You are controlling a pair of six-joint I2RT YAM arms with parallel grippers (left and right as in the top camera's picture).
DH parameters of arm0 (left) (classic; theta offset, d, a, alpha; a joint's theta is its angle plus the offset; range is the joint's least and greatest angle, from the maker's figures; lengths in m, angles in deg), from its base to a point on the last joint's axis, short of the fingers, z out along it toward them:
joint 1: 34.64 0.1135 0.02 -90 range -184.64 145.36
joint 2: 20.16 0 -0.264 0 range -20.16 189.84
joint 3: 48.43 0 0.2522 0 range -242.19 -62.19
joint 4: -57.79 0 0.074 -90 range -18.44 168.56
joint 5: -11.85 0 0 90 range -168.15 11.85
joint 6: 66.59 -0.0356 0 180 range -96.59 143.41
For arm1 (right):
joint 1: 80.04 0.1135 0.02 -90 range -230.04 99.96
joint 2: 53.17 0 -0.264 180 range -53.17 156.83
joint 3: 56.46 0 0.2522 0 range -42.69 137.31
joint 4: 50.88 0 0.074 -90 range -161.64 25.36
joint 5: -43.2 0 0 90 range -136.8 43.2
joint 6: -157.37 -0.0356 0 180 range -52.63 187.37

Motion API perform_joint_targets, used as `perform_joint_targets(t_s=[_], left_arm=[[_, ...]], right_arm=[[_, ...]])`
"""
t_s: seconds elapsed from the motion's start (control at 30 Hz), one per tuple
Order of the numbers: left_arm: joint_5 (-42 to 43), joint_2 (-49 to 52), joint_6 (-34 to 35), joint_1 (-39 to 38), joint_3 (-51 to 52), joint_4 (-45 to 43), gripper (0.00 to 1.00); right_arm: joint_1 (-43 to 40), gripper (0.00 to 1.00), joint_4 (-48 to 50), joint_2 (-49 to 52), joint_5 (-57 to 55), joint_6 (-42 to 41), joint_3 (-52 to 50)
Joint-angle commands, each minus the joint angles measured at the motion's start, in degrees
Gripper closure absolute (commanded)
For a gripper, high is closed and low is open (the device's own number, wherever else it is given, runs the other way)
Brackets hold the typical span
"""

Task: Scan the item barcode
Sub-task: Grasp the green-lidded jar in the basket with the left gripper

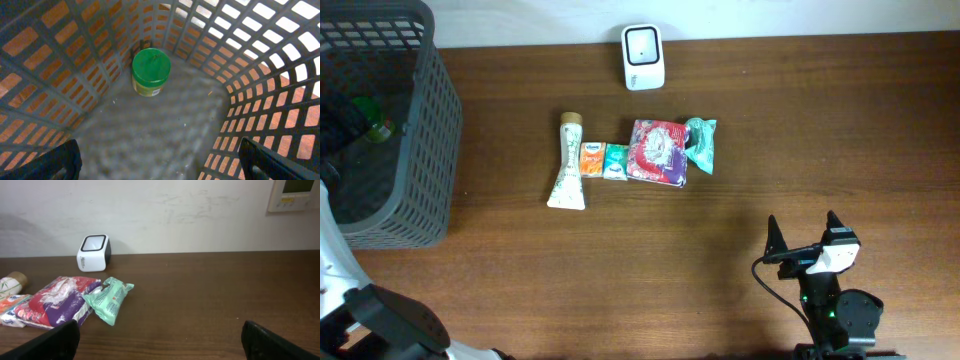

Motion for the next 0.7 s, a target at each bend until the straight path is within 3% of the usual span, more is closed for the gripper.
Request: perform_joint_targets(t_s=[0.0, 0.27, 0.43, 0.67], left_arm=[[1.14, 0.13, -1.29, 0.04, -0.50, 1.31, 0.01], [0.92, 0.52, -1.31, 0.04, -0.39, 2.19, 0.01], [0.90, 1.01, -1.31, 0.04, -0.39, -3.72, 0.01], [0.02, 7.74, -1.33, 0.04, -0.39, -5.27, 0.01]], right_arm=[[0.46, 0.01, -0.20, -0.37, -0.24, -0.46, -0.42], [0.46, 0.01, -0.20, -0.37, -0.24, -0.44, -0.42], [0.46, 0.01, -0.20, -0.37, -0.24, -0.46, -0.42], [0.46, 0.01, -0.20, -0.37, -0.24, -0.46, -0.42]])
